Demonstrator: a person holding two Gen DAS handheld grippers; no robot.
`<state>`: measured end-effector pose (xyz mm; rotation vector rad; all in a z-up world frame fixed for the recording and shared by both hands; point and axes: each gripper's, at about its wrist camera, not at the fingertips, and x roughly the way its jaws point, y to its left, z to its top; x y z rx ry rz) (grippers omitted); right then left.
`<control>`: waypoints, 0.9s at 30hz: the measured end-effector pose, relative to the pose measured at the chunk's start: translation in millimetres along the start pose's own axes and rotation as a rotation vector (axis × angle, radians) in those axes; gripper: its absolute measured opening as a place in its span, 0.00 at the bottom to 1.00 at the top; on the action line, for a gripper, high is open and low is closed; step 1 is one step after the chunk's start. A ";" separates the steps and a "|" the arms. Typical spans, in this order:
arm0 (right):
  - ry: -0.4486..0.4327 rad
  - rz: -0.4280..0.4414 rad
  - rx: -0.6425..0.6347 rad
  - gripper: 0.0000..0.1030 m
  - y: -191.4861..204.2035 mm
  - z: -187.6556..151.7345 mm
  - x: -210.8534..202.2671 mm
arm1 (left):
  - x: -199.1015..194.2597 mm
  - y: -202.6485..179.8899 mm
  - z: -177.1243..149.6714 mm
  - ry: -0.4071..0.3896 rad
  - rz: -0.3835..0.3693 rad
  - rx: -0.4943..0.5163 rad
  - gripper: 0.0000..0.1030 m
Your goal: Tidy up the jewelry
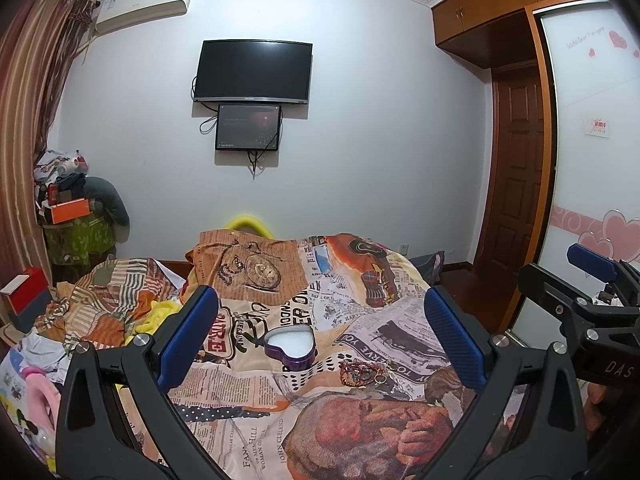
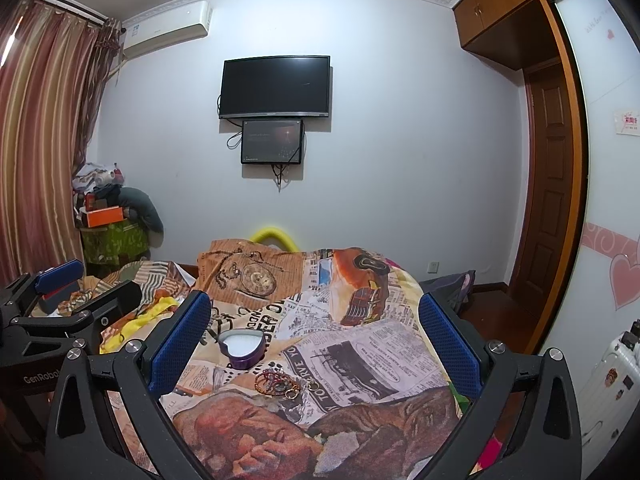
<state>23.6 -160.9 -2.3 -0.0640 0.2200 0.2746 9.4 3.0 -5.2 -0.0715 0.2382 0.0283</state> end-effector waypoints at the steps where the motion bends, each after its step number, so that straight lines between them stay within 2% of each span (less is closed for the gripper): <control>1: 0.000 -0.001 0.000 1.00 -0.1 0.4 -0.3 | 0.1 0.0 0.0 -0.003 0.003 0.002 1.00; 27: 0.000 0.002 0.004 1.00 1.8 -0.6 0.4 | -3.8 -6.6 -5.6 -0.004 -0.011 0.018 1.00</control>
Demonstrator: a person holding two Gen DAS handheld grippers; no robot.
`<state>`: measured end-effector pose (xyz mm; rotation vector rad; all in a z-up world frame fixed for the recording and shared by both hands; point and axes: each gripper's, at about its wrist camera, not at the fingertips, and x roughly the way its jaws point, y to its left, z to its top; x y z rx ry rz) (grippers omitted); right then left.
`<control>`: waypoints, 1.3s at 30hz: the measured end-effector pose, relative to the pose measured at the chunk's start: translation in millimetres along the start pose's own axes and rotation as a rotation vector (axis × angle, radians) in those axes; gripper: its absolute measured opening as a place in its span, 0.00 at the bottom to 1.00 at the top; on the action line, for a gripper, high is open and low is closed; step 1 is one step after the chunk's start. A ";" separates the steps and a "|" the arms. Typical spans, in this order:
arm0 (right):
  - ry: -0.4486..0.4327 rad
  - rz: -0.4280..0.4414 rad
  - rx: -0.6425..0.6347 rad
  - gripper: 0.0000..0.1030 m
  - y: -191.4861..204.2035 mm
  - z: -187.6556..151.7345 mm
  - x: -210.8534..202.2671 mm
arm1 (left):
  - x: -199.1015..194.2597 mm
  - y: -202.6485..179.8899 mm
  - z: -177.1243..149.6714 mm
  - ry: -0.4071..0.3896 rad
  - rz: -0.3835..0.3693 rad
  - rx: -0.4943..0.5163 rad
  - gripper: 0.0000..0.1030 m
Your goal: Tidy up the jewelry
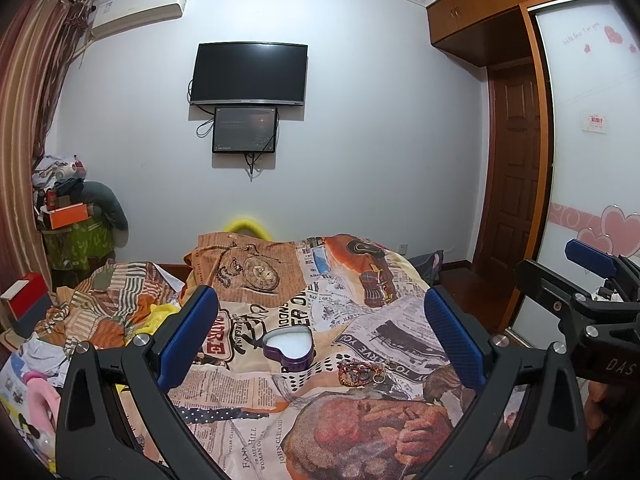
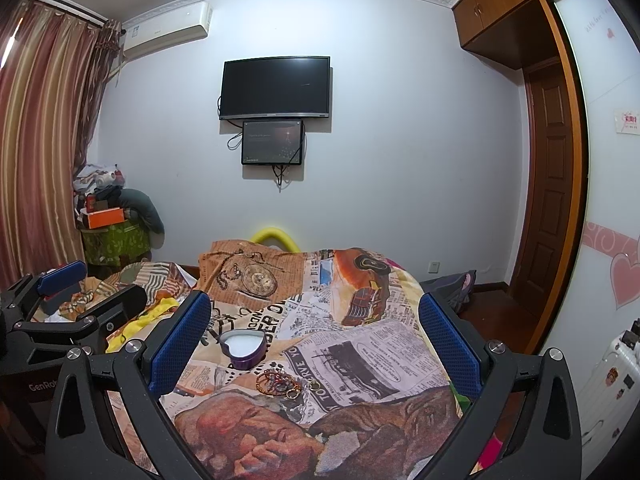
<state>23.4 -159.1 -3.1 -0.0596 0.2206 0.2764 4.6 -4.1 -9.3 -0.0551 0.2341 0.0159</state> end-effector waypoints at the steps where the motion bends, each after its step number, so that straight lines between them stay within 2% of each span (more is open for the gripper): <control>1: 0.000 0.000 0.000 1.00 0.0 0.1 0.0 | -0.7 0.4 1.3 0.000 0.001 0.000 1.00; 12: 0.009 -0.001 0.005 1.00 -3.5 -1.7 1.1 | 3.7 0.7 2.8 0.012 0.001 0.001 1.00; 23: 0.056 -0.005 0.009 1.00 -7.9 -5.5 18.0 | 33.3 8.3 -3.0 0.068 0.014 -0.008 1.00; 30: 0.159 -0.032 0.012 1.00 -19.1 -27.8 50.8 | 81.6 19.2 -29.7 0.210 0.029 -0.031 1.00; 34: 0.241 -0.039 -0.001 1.00 -25.0 -45.6 75.4 | 110.9 24.1 -51.9 0.296 0.066 -0.038 1.00; 39: 0.347 -0.039 -0.021 1.00 -32.4 -67.7 103.2 | 150.1 32.8 -81.6 0.439 0.012 -0.058 1.00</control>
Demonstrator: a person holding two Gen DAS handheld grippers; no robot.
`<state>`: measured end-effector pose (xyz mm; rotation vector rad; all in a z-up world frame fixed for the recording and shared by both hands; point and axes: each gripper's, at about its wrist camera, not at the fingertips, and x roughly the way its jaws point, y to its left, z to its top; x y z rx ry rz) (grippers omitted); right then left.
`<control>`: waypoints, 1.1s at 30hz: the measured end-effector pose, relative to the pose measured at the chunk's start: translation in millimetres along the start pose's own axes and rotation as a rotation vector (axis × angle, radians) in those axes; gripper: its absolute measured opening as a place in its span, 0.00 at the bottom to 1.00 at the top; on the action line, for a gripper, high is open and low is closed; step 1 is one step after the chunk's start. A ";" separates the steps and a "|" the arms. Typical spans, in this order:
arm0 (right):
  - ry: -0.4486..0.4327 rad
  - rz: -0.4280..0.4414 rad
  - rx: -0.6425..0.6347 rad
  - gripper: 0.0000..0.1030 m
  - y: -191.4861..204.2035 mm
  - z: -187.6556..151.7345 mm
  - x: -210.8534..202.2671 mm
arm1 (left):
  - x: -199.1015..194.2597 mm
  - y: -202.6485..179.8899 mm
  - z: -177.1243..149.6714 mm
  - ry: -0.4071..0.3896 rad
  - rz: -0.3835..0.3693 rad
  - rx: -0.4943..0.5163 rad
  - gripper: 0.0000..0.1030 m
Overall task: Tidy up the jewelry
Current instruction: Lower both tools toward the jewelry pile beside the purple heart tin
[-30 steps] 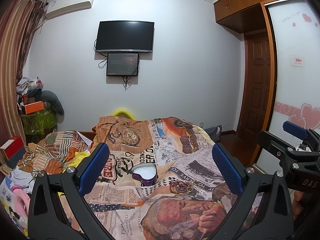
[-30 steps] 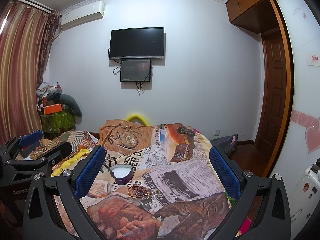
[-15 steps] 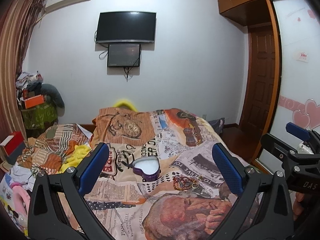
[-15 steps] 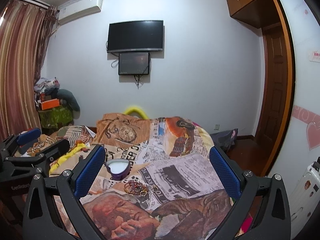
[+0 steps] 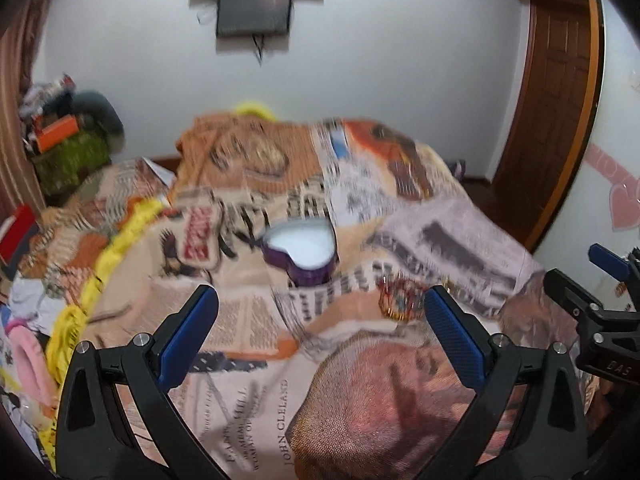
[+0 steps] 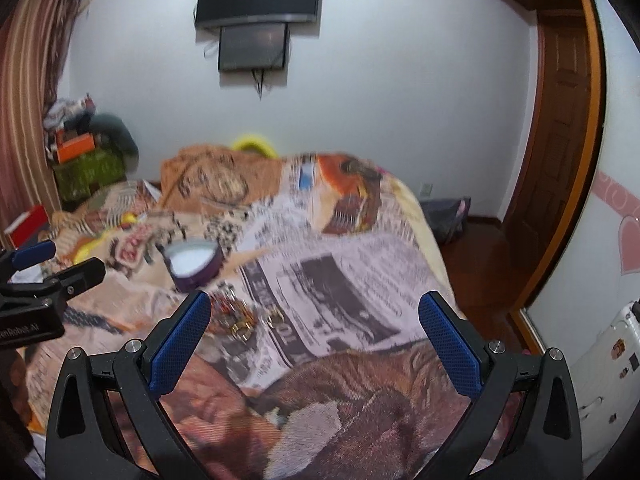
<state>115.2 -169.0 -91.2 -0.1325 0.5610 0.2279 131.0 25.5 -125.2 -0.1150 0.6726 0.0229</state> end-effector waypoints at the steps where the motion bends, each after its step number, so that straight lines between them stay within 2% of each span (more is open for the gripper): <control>1: 0.023 0.003 -0.004 1.00 -1.0 -2.6 6.4 | 7.4 0.2 -1.3 0.026 -0.013 0.006 1.00; 4: 0.096 0.036 -0.001 1.00 -7.6 -10.4 25.0 | 28.8 1.6 -3.8 0.095 -0.031 0.019 0.99; 6: 0.130 0.065 0.012 1.00 -12.5 -13.8 35.2 | 42.8 -0.1 -4.1 0.142 -0.071 0.032 0.99; 8: 0.158 0.091 0.019 0.96 -15.5 -13.6 42.7 | 51.8 -2.6 -4.1 0.166 -0.086 0.037 0.99; 11: 0.200 0.133 0.013 0.90 -16.5 -9.1 57.8 | 67.7 -6.7 -1.8 0.206 -0.114 0.041 0.94; 13: 0.224 0.162 0.006 0.82 -17.4 -6.9 66.6 | 80.0 -8.2 0.0 0.244 -0.144 0.033 0.87; 17: 0.285 0.223 0.011 0.69 -19.1 -2.6 88.2 | 98.2 -13.6 0.5 0.298 -0.194 0.028 0.80; 19: 0.314 0.256 0.018 0.59 -19.6 -1.2 98.2 | 103.8 -16.9 0.8 0.314 -0.208 0.033 0.71; 22: 0.333 0.272 0.002 0.51 -15.0 0.4 108.3 | 109.5 -20.4 1.4 0.324 -0.236 0.030 0.63; 26: 0.354 0.298 -0.019 0.43 -9.7 0.7 116.0 | 112.7 -26.9 2.2 0.315 -0.231 0.058 0.50; 28: 0.363 0.307 -0.030 0.41 -7.3 -0.1 119.9 | 113.8 -29.6 2.7 0.313 -0.241 0.068 0.37; 32: 0.378 0.320 -0.037 0.33 -4.3 -1.5 126.7 | 115.8 -33.2 3.7 0.309 -0.259 0.075 0.28; 33: 0.385 0.324 -0.037 0.31 -3.8 -2.1 128.8 | 116.5 -33.8 3.9 0.308 -0.261 0.076 0.23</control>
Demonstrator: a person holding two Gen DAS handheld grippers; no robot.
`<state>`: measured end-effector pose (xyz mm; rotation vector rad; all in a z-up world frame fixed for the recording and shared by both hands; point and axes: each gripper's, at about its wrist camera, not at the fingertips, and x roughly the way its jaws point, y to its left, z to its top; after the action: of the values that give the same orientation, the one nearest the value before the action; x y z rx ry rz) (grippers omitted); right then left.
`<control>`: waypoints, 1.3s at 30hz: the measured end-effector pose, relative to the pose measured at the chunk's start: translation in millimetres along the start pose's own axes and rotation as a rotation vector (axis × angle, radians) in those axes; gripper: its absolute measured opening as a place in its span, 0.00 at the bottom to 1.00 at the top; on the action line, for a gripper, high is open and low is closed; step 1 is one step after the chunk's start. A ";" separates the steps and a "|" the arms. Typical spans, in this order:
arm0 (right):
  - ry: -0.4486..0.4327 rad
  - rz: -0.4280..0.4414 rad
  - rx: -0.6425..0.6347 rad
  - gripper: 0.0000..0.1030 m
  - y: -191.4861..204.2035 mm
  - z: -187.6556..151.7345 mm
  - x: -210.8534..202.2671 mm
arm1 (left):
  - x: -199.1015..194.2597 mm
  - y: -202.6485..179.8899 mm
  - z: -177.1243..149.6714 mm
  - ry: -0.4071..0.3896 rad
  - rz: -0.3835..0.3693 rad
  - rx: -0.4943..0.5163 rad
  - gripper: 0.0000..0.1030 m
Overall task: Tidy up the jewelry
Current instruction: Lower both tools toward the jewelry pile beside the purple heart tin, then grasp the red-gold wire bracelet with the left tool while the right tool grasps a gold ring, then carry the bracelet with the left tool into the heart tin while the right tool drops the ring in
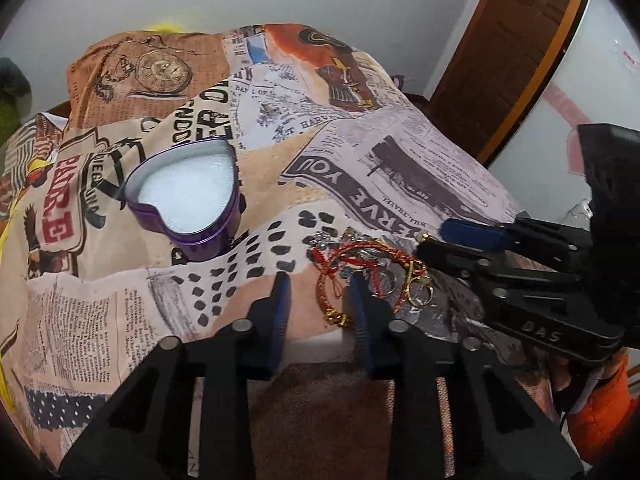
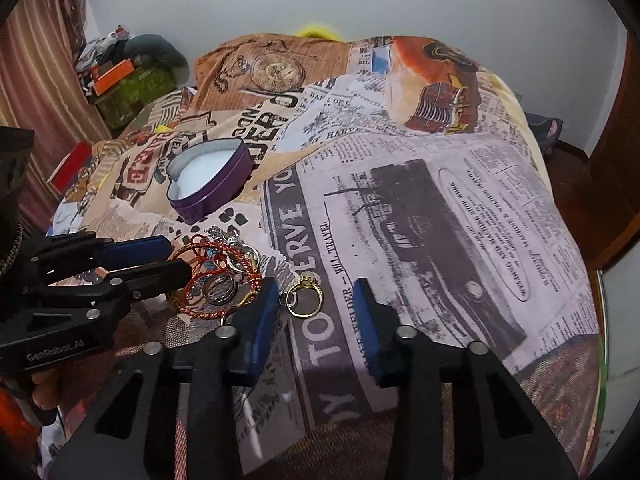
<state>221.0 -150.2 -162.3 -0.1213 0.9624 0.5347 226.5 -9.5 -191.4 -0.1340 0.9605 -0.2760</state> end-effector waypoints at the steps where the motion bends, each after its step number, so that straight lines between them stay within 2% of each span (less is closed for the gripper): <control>1: 0.001 0.001 0.001 0.30 -0.6 0.1 1.5 | 0.6 0.0 0.3 0.000 0.000 -0.002 0.20; 2: 0.001 0.002 0.003 0.30 -0.9 0.5 1.4 | 1.9 0.1 0.8 0.003 -0.001 -0.003 0.19; 5: 0.000 0.006 0.004 0.25 -2.7 1.4 1.8 | 7.1 0.8 2.4 0.019 -0.016 -0.007 0.08; 7: 0.004 0.006 0.001 0.17 -2.3 1.8 3.6 | 7.6 0.6 2.5 0.013 -0.016 -0.008 0.05; 13: -0.010 0.006 -0.002 0.17 -1.8 1.4 2.3 | 0.0 -3.8 2.0 -0.021 -0.020 0.002 0.02; 25: -0.096 -0.011 -0.017 0.17 9.0 5.2 -32.1 | -46.1 -15.9 12.3 -0.143 -0.019 0.023 0.01; 39: -0.223 0.004 -0.047 0.17 46.6 29.3 -70.8 | -104.2 10.2 17.9 -0.272 0.041 -0.020 0.01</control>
<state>188.2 -127.1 -82.1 -0.0997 0.7332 0.5619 186.5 30.4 -101.4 -0.1655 0.6959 -0.2041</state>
